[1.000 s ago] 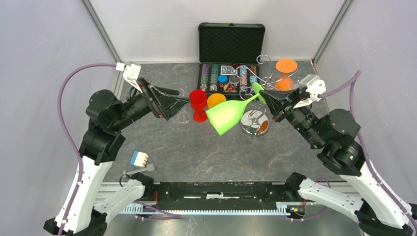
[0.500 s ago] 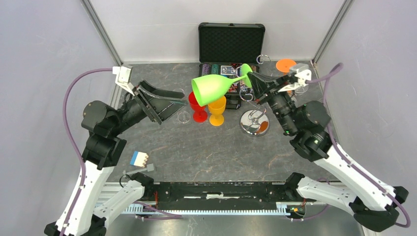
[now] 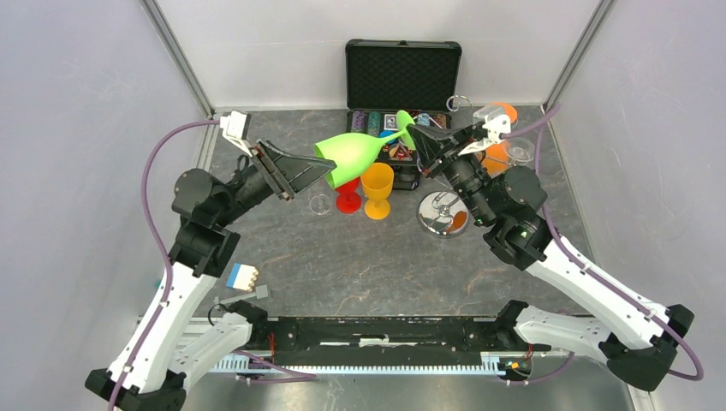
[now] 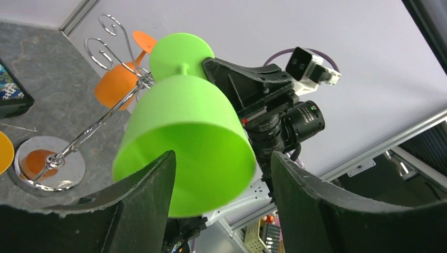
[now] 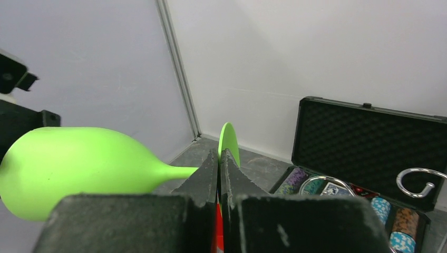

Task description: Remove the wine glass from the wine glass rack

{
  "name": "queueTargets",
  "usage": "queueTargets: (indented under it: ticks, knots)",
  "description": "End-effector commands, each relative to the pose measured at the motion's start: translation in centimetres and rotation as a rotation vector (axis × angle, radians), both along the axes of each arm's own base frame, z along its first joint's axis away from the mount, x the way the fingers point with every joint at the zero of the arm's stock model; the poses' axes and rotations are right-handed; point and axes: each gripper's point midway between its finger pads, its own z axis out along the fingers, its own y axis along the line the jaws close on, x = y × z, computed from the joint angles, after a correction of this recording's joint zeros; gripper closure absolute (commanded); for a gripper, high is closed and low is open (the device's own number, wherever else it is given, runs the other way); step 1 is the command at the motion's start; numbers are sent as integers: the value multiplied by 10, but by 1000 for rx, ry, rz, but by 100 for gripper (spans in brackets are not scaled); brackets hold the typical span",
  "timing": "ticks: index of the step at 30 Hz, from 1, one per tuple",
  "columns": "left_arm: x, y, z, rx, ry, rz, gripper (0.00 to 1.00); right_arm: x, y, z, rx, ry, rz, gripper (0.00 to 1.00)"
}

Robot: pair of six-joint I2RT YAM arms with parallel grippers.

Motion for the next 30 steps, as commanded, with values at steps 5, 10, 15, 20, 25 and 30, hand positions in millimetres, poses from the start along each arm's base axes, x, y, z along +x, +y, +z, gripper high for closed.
queueTargets:
  ticks: [5, 10, 15, 20, 25, 30]
  knots:
    - [9, 0, 12, -95, 14, 13, 37, -10, 41, 3, -121, -127, 156, 100]
    - [14, 2, 5, -69, 22, 43, 63, -1, 46, -9, -159, -122, 130, 100]
    - [19, 3, 2, -45, 21, 69, 98, 3, 50, -14, -193, -140, 127, 94]
    - [24, 10, -2, 42, -8, 143, 98, 0, 47, -7, -197, -151, 124, 50]
    - [38, 41, -8, 235, -54, 360, 98, -1, 26, 2, -222, -159, 49, 20]
    - [64, 97, -35, 580, 23, 652, 98, -4, -4, 13, -277, -152, -49, 17]
